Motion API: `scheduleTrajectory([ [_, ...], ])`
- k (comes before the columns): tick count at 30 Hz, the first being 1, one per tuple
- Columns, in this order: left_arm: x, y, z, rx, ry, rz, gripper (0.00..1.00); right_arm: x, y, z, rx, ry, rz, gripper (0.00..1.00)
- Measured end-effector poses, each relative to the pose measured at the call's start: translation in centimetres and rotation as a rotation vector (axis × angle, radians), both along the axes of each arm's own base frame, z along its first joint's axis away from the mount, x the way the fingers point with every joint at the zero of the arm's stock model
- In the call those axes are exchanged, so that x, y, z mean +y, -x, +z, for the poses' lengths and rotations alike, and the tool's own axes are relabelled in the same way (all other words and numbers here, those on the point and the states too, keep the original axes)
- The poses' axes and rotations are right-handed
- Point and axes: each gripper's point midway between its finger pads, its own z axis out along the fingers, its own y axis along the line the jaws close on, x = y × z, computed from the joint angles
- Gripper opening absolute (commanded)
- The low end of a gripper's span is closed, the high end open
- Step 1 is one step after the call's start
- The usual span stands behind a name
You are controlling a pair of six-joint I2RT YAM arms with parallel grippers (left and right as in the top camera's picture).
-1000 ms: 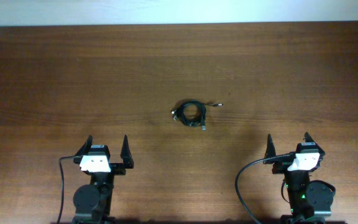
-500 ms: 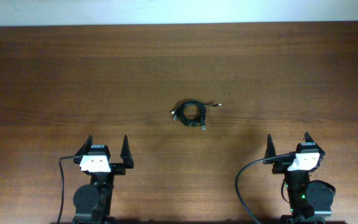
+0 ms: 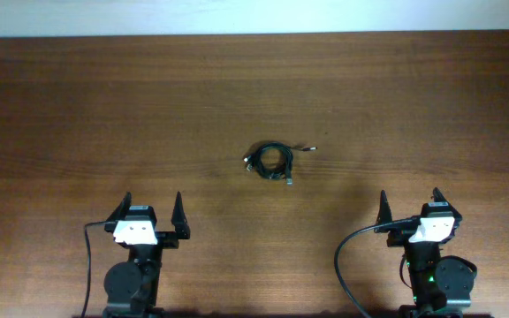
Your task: Untangle cables
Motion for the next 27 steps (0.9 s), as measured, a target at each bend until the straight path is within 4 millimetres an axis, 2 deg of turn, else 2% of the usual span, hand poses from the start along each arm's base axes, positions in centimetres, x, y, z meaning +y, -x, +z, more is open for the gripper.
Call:
scheduleTrajectory([
  [19, -0.1, 0.0, 0.1, -0.002, 0.001, -0.006, 0.99, 0.0, 0.0, 0.0, 0.000, 0.000, 0.000, 0.98],
  [21, -1.2, 0.0, 0.1, -0.005, 0.006, -0.071, 0.99, 0.0, 0.0, 0.0, 0.000, 0.000, 0.000, 0.98],
  [27, -7.0, 1.4, 1.7, -0.068, 0.021, -0.420, 0.99, 0.0, 0.0, 0.0, 0.000, 0.000, 0.000, 0.98],
])
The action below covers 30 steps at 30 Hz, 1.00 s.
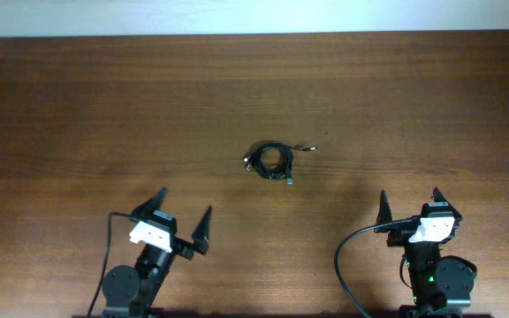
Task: Untangle cables
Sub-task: 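Move the left gripper forward over the black cable bundle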
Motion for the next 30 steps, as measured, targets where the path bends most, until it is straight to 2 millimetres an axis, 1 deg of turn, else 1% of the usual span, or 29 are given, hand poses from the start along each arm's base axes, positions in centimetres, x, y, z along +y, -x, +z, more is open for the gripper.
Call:
scheduleTrajectory([
  [2, -1.0, 0.5, 1.3, -0.057, 0.001, -0.067, 0.99, 0.0, 0.0, 0.0, 0.000, 0.000, 0.000, 0.98],
  [4, -1.6, 1.2, 4.4, -0.195, 0.000, -0.103, 0.99, 0.0, 0.0, 0.0, 0.000, 0.000, 0.000, 0.98],
  [5, -1.6, 1.5, 5.5, -0.242, 0.001, -0.109, 0.99, 0.0, 0.0, 0.0, 0.000, 0.000, 0.000, 0.98],
  [7, -1.5, 2.6, 8.8, -0.399, -0.001, -0.103, 0.99, 0.0, 0.0, 0.0, 0.000, 0.000, 0.000, 0.98],
  [9, -1.2, 3.2, 10.6, -0.479, 0.004, -0.083, 0.99, 0.0, 0.0, 0.0, 0.000, 0.000, 0.000, 0.98],
  [10, -0.9, 3.3, 11.1, -0.501, 0.008, -0.068, 0.99, 0.0, 0.0, 0.0, 0.000, 0.000, 0.000, 0.98],
  [12, -0.6, 3.3, 11.6, -0.503, 0.013, -0.048, 0.99, 0.0, 0.0, 0.0, 0.000, 0.000, 0.000, 0.98],
  [16, -0.3, 2.4, 12.5, -0.394, -0.008, -0.019, 0.99, 0.0, 0.0, 0.0, 0.000, 0.000, 0.000, 0.98],
  [20, -0.2, 1.0, 13.5, -0.190, -0.074, -0.009, 0.99, 0.0, 0.0, 0.0, 0.000, 0.000, 0.000, 0.99],
  [21, -0.2, 0.4, 13.6, -0.084, -0.090, -0.011, 0.99, 0.0, 0.0, 0.0, 0.000, 0.000, 0.000, 0.98],
  [23, -0.2, -0.6, 14.1, 0.056, -0.112, -0.014, 0.99, 0.0, 0.0, 0.0, 0.000, 0.000, 0.000, 0.98],
  [24, -0.2, -1.0, 13.9, 0.132, -0.120, -0.018, 0.99, 0.0, 0.0, 0.0, 0.000, 0.000, 0.000, 0.98],
  [26, -0.2, -2.4, 13.8, 0.319, -0.136, -0.029, 0.99, 0.0, 0.0, 0.0, 0.001, 0.000, 0.000, 0.98],
  [28, -0.9, -3.9, 14.0, 0.440, -0.133, -0.075, 0.98, 0.0, 0.0, 0.0, 0.000, 0.000, 0.000, 0.98],
  [30, -2.1, -4.9, 13.6, 0.524, -0.109, -0.153, 0.99, 0.0, 0.0, 0.0, 0.000, 0.000, 0.000, 0.98],
])
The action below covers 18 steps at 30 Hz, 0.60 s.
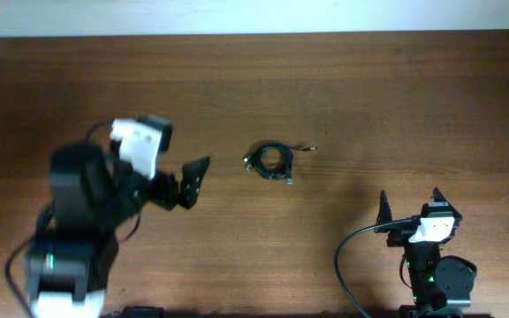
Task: Untangle cables
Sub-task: 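Move the left gripper forward over the black cable bundle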
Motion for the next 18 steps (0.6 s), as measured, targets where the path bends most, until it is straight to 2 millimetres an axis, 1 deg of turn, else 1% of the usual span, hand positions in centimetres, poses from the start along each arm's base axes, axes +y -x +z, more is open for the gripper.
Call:
scheduleTrajectory([
  [2, -1.2, -1.0, -0.7, 0.064, 0.039, -0.060, 0.99, 0.0, 0.0, 0.0, 0.000, 0.000, 0.000, 0.98],
  [4, -1.6, -1.8, -2.1, 0.134, 0.065, -0.075, 0.99, 0.0, 0.0, 0.0, 0.000, 0.000, 0.000, 0.98],
  [6, -1.6, -2.6, -3.9, 0.227, 0.086, -0.043, 0.99, 0.0, 0.0, 0.0, 0.000, 0.000, 0.000, 0.98],
  [8, -1.1, -3.0, -6.4, 0.349, 0.090, 0.013, 0.99, 0.0, 0.0, 0.0, 0.000, 0.000, 0.000, 0.98],
  [10, -0.6, -2.7, -8.2, 0.460, 0.069, 0.070, 0.99, 0.0, 0.0, 0.0, 0.000, 0.000, 0.000, 0.98],
  [11, -0.6, -2.5, -8.6, 0.498, 0.054, 0.087, 0.99, 0.0, 0.0, 0.0, 0.000, 0.000, 0.000, 0.98],
  [13, -0.5, -2.3, -8.8, 0.572, -0.017, 0.128, 0.99, 0.0, 0.0, 0.0, 0.000, 0.000, 0.000, 0.98],
  [14, -0.4, -2.4, -8.3, 0.588, -0.060, 0.147, 0.99, 0.0, 0.0, 0.0, 0.000, 0.000, 0.000, 0.98],
  [15, -0.4, -3.0, -7.5, 0.570, -0.099, 0.161, 0.99, 0.0, 0.0, 0.0, 0.000, 0.000, 0.000, 0.98],
  [18, -0.8, -4.7, -5.5, 0.492, -0.136, 0.179, 0.99, 0.0, 0.0, 0.0, 0.000, 0.000, 0.000, 0.98],
])
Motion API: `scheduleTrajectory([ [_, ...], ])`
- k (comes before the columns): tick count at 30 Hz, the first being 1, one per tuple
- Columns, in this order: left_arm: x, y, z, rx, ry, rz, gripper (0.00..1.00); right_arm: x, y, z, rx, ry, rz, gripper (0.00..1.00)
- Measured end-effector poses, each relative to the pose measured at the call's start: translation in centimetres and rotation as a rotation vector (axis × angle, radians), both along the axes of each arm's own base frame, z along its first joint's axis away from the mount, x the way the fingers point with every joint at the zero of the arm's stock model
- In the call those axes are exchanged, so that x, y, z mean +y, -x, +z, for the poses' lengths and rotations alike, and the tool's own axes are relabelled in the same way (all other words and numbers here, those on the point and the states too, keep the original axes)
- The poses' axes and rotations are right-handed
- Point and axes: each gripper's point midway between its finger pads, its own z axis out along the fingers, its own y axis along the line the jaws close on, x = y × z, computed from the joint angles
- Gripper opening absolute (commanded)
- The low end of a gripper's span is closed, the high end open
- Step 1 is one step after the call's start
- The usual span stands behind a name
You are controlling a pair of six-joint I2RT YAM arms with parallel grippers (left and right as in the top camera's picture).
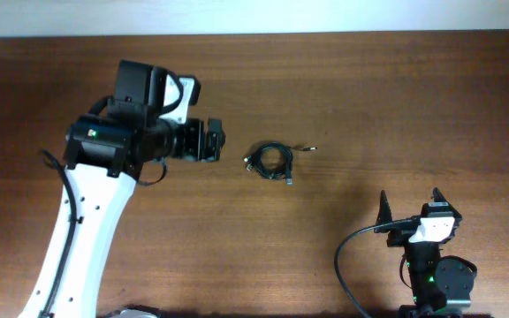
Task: Untangle cables
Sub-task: 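Move the left gripper forward over the black cable bundle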
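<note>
A small tangled coil of black cables [270, 161] lies on the brown table [369, 97] near its middle, with short connector ends sticking out left and right. My left gripper [216, 142] is reached out over the table just left of the coil, a short gap away and pointing at it. Its jaws look open and nothing is between them. My right gripper [410, 207] stands open and empty at the front right, well away from the cables.
The left arm's white link [82, 230] slants from the front edge up to the wrist. A black lead [347, 265] loops beside the right arm's base. A pale wall strip runs along the table's far edge.
My left arm has reached further out and to the right, so its gripper now sits close to the left side of the coil. The cables and the right arm are unmoved.
Both grippers first stood open at the front edge, with the coil untouched mid-table. The left gripper then turned toward the centre, later it was raised partway out on the left, and now it is just beside the coil. The right arm has stayed put.
</note>
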Motion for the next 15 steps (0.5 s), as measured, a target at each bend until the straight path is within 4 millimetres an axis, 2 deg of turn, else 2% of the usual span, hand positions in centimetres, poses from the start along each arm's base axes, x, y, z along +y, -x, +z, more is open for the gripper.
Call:
scheduleTrajectory([
  [3, -0.5, -0.6, 0.1, -0.016, -0.014, -0.007, 0.99, 0.0, 0.0, 0.0, 0.000, 0.000, 0.000, 0.98],
  [6, -0.6, -0.6, -1.1, 0.031, -0.029, -0.008, 0.99, 0.0, 0.0, 0.0, 0.000, 0.000, 0.000, 0.98],
  [11, -0.7, -0.9, -4.2, 0.149, -0.043, 0.014, 0.99, 0.0, 0.0, 0.0, 0.000, 0.000, 0.000, 0.98],
  [15, -1.5, -1.2, -7.0, 0.256, -0.020, 0.012, 0.99, 0.0, 0.0, 0.0, 0.000, 0.000, 0.001, 0.98],
])
